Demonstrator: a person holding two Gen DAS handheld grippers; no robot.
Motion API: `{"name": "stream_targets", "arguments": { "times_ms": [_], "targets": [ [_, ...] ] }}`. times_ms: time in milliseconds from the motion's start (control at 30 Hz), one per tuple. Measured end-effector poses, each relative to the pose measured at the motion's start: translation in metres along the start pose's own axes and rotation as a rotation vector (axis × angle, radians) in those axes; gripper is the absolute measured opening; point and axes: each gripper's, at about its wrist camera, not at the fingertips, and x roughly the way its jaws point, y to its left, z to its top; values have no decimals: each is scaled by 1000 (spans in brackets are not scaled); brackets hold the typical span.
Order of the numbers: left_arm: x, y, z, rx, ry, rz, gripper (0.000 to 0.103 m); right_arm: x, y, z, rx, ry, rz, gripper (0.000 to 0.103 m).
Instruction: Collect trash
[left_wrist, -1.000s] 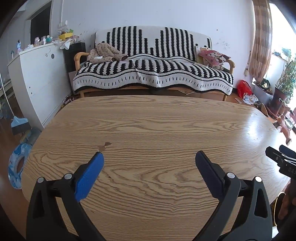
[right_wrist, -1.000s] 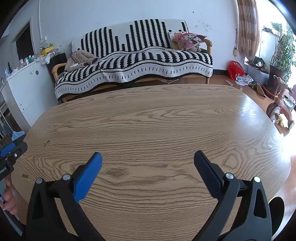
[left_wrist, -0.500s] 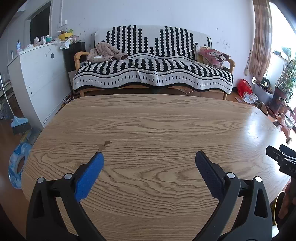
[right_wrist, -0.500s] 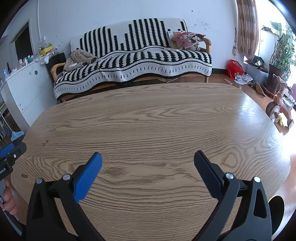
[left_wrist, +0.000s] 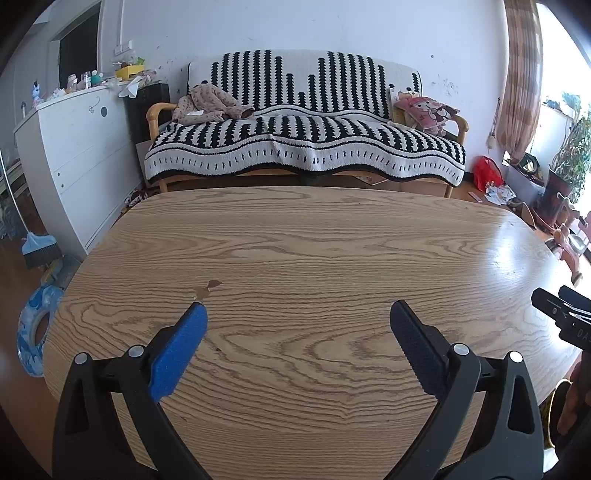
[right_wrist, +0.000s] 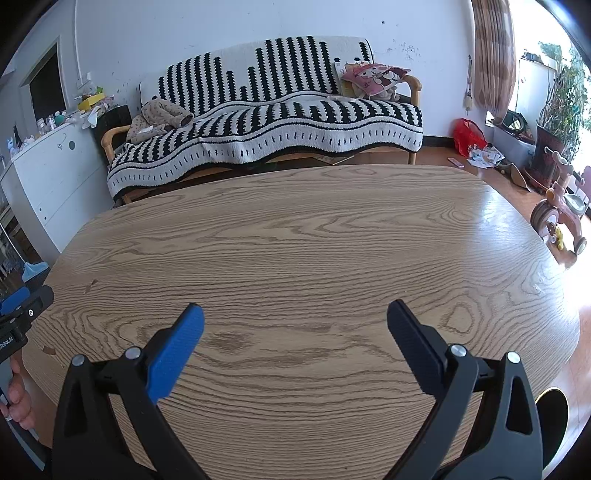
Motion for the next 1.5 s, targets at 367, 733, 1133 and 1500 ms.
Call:
{"name": "stream_targets", "arguments": {
  "times_ms": [367,733,1133,1500],
  "targets": [
    [0,0,0,2,0,0,96,0,0,0,1,1,0,96],
    [2,-1,0,2,4,-3,96,0,0,0,2,1,1,96],
    [3,-2,1,4,9,-9,96,-1,-1,0,1,1,0,96],
    [2,-3,1,13,6,0,96,0,0,0,1,1,0,96]
  ]
}}
